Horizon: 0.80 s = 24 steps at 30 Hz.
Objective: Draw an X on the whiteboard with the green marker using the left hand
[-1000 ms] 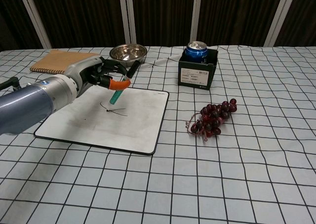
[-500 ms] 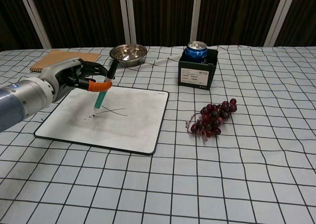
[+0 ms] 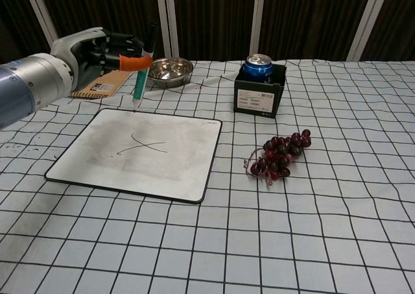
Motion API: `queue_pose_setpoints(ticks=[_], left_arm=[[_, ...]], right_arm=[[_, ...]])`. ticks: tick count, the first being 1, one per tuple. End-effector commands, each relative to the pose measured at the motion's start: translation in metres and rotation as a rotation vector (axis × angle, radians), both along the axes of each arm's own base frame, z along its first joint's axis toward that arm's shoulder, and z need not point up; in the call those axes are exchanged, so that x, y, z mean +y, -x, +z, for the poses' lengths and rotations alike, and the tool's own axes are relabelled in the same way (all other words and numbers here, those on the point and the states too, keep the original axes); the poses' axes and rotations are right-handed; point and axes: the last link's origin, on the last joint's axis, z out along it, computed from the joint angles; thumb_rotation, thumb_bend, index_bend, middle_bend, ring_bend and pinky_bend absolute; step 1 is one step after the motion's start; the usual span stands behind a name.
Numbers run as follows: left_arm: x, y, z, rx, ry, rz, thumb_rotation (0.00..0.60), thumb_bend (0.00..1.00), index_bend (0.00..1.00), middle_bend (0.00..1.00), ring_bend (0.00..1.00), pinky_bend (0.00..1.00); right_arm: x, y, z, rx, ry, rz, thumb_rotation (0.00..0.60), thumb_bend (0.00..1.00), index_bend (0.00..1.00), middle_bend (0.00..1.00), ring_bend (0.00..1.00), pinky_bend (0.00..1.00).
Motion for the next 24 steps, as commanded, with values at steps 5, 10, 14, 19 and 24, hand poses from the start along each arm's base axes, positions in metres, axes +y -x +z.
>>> queue_pose_setpoints(ticks=[5, 10, 14, 19, 24], left_arm=[[-0.001, -0.014, -0.026, 0.029, 0.047, -0.025, 0.600, 0.58, 0.75, 0.27, 0.03, 0.06], [-0.003, -0.018, -0.042, 0.052, 0.067, -0.034, 0.600, 0.58, 0.75, 0.27, 0.03, 0.06], [-0.003, -0.019, -0.049, 0.061, 0.073, -0.036, 0.600, 0.58, 0.75, 0.27, 0.03, 0.06], [-0.004, -0.019, -0.055, 0.055, 0.079, -0.034, 0.600, 0.58, 0.75, 0.27, 0.03, 0.06], [-0.005, -0.015, -0.058, 0.051, 0.078, -0.028, 0.600, 0.58, 0.75, 0.27, 0.03, 0.06]], right_arm=[[0.000, 0.001, 0.000, -0.004, -0.001, -0.007, 0.600, 0.35, 0.00, 0.00, 0.00, 0.00], [-0.001, 0.002, 0.001, -0.007, 0.001, -0.011, 0.600, 0.35, 0.00, 0.00, 0.00, 0.00], [0.000, 0.002, 0.002, -0.011, 0.001, -0.013, 0.600, 0.35, 0.00, 0.00, 0.00, 0.00], [0.000, 0.002, 0.002, -0.014, 0.000, -0.012, 0.600, 0.35, 0.00, 0.00, 0.00, 0.00], [0.000, 0.002, 0.001, -0.015, -0.003, -0.013, 0.600, 0.35, 0.00, 0.00, 0.00, 0.00]])
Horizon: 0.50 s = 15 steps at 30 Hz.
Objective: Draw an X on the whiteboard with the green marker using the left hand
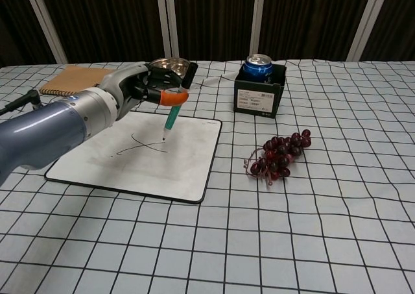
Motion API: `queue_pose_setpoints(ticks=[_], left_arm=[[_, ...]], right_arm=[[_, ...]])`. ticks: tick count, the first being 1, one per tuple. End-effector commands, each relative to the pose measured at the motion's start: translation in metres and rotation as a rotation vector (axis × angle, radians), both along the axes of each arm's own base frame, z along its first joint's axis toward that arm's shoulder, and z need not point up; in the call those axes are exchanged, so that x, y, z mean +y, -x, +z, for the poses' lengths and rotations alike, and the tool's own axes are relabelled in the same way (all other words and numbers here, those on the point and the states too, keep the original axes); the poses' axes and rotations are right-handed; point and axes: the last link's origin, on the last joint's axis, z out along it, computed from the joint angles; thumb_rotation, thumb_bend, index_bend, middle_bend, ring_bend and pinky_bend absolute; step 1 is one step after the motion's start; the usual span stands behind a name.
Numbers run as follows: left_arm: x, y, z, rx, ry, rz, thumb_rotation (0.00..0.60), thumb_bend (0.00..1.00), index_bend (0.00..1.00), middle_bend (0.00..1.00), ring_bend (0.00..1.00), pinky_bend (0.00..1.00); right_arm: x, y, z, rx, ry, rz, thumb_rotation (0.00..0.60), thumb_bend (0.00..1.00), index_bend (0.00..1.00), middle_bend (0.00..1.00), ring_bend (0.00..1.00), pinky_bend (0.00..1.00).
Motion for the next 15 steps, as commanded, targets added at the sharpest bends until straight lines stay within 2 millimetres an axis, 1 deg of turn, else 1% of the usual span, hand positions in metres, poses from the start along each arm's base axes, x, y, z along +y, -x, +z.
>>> queue_pose_setpoints(ticks=[1, 15], left_arm=[[0.000, 0.002, -0.002, -0.001, -0.001, 0.005, 0.600, 0.58, 0.75, 0.27, 0.03, 0.06], [0.000, 0.006, -0.012, -0.007, 0.016, 0.005, 0.600, 0.58, 0.75, 0.27, 0.03, 0.06]], right_arm=[[0.000, 0.000, 0.000, -0.001, -0.003, -0.001, 0.600, 0.35, 0.00, 0.00, 0.00, 0.00], [0.000, 0.000, -0.001, -0.001, -0.006, -0.003, 0.600, 0.35, 0.00, 0.00, 0.00, 0.00]])
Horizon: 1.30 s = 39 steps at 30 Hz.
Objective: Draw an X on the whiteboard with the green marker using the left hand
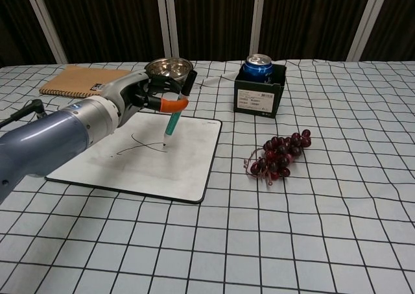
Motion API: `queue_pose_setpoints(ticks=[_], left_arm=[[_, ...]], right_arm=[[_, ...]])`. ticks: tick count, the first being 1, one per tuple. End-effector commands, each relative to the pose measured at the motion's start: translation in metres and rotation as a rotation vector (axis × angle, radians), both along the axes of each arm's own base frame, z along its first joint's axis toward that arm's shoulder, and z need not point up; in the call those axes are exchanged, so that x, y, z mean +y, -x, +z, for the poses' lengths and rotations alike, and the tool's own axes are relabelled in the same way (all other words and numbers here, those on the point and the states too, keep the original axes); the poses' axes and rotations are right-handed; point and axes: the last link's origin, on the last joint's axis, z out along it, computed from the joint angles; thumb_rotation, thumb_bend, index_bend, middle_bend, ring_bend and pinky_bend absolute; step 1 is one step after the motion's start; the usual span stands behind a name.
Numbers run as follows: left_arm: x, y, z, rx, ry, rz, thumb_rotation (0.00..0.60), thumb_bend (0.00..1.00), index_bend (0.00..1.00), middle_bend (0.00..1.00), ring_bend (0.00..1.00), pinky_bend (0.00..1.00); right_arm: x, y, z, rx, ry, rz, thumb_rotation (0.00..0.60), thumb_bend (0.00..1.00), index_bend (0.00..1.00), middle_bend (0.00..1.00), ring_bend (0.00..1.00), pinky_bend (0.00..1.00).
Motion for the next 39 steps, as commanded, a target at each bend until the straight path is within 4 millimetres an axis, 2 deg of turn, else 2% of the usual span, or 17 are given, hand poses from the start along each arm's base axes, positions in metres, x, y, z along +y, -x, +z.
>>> queue_pose_setpoints(ticks=[1, 12, 18, 27, 32, 39], left_arm=[[0.000, 0.000, -0.002, -0.001, 0.004, -0.003, 0.600, 0.58, 0.75, 0.27, 0.03, 0.06], [0.001, 0.009, -0.003, 0.008, -0.002, 0.006, 0.600, 0.58, 0.75, 0.27, 0.03, 0.06], [0.002, 0.004, 0.004, -0.024, -0.016, 0.003, 0.600, 0.58, 0.75, 0.27, 0.03, 0.06], [0.008, -0.025, 0.042, -0.129, -0.100, -0.053, 0.600, 0.57, 0.75, 0.27, 0.03, 0.06], [0.012, -0.018, 0.057, -0.018, -0.156, -0.096, 0.600, 0.56, 0.75, 0.27, 0.03, 0.06], [0.011, 0.014, 0.072, 0.294, -0.217, -0.168, 0.600, 0.56, 0.74, 0.27, 0.03, 0.06]], right_arm=[[0.000, 0.000, 0.000, 0.001, 0.000, -0.001, 0.600, 0.35, 0.00, 0.00, 0.00, 0.00], [0.000, 0.000, 0.000, 0.001, -0.001, -0.002, 0.600, 0.35, 0.00, 0.00, 0.00, 0.00], [0.000, 0.000, 0.000, 0.004, 0.002, 0.002, 0.600, 0.35, 0.00, 0.00, 0.00, 0.00], [0.000, 0.000, 0.000, 0.006, 0.005, 0.004, 0.600, 0.35, 0.00, 0.00, 0.00, 0.00], [0.001, 0.000, 0.001, 0.006, 0.006, 0.002, 0.600, 0.35, 0.00, 0.00, 0.00, 0.00], [0.001, -0.001, 0.000, 0.011, 0.003, 0.003, 0.600, 0.35, 0.00, 0.00, 0.00, 0.00]])
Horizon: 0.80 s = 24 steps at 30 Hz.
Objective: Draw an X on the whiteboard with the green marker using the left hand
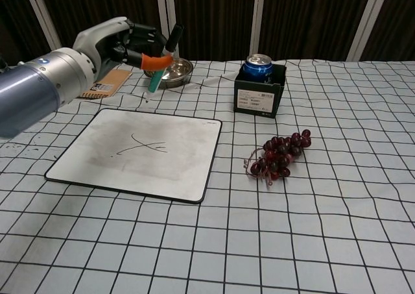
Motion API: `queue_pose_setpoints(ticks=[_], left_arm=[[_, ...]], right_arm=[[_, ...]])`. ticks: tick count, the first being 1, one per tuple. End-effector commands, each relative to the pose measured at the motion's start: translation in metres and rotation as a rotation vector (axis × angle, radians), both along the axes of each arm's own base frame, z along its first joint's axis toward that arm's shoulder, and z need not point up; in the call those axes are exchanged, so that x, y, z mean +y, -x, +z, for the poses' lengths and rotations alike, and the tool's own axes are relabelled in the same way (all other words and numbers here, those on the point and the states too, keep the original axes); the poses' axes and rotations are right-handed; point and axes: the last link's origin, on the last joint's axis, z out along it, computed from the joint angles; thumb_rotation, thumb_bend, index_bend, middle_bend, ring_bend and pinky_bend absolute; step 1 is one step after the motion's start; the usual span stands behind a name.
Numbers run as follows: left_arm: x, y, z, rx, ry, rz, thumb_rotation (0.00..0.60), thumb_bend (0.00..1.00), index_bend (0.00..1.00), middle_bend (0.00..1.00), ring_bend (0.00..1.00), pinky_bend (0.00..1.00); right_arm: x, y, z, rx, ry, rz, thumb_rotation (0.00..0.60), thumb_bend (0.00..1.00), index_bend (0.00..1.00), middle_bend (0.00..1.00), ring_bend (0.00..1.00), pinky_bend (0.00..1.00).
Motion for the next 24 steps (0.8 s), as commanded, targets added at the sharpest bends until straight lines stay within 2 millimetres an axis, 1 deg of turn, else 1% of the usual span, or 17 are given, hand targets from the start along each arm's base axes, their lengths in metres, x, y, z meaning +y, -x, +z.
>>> queue_pose_setpoints(ticks=[1, 2, 3, 7, 9, 11, 16, 21, 24], left_arm=[[-0.001, 0.023, 0.011, 0.203, -0.052, -0.031, 0.600, 0.56, 0.73, 0.27, 0.03, 0.06], [-0.002, 0.032, 0.013, 0.275, -0.061, -0.041, 0.600, 0.56, 0.73, 0.27, 0.03, 0.06], [-0.003, 0.034, 0.014, 0.294, -0.064, -0.044, 0.600, 0.55, 0.73, 0.26, 0.03, 0.06], [-0.005, 0.060, 0.020, 0.496, -0.093, -0.076, 0.600, 0.55, 0.71, 0.26, 0.03, 0.06], [-0.009, 0.078, 0.023, 0.627, -0.101, -0.092, 0.600, 0.54, 0.71, 0.26, 0.03, 0.06], [-0.011, 0.092, 0.025, 0.720, -0.101, -0.093, 0.600, 0.54, 0.70, 0.26, 0.03, 0.05], [-0.018, 0.121, 0.030, 0.900, -0.078, -0.085, 0.600, 0.52, 0.67, 0.23, 0.03, 0.03], [-0.021, 0.136, 0.032, 0.991, -0.058, -0.076, 0.600, 0.47, 0.58, 0.16, 0.01, 0.00], [-0.022, 0.142, 0.034, 1.044, -0.049, -0.076, 0.600, 0.44, 0.55, 0.14, 0.00, 0.00]], right_arm=[[0.000, 0.000, 0.000, 0.002, -0.002, 0.001, 0.600, 0.35, 0.00, 0.00, 0.00, 0.00], [0.000, 0.000, 0.000, 0.004, -0.003, 0.001, 0.600, 0.35, 0.00, 0.00, 0.00, 0.00], [0.000, 0.000, 0.000, 0.005, -0.004, 0.001, 0.600, 0.35, 0.00, 0.00, 0.00, 0.00], [0.001, 0.000, -0.001, 0.009, -0.009, -0.002, 0.600, 0.35, 0.00, 0.00, 0.00, 0.00], [0.001, 0.000, -0.001, 0.011, -0.011, -0.002, 0.600, 0.35, 0.00, 0.00, 0.00, 0.00], [0.001, -0.001, -0.001, 0.013, -0.013, -0.004, 0.600, 0.35, 0.00, 0.00, 0.00, 0.00], [0.002, -0.001, -0.002, 0.018, -0.019, -0.006, 0.600, 0.35, 0.00, 0.00, 0.00, 0.00], [0.002, -0.001, -0.002, 0.016, -0.021, -0.007, 0.600, 0.35, 0.00, 0.00, 0.00, 0.00], [0.002, -0.002, -0.002, 0.016, -0.020, -0.007, 0.600, 0.35, 0.00, 0.00, 0.00, 0.00]])
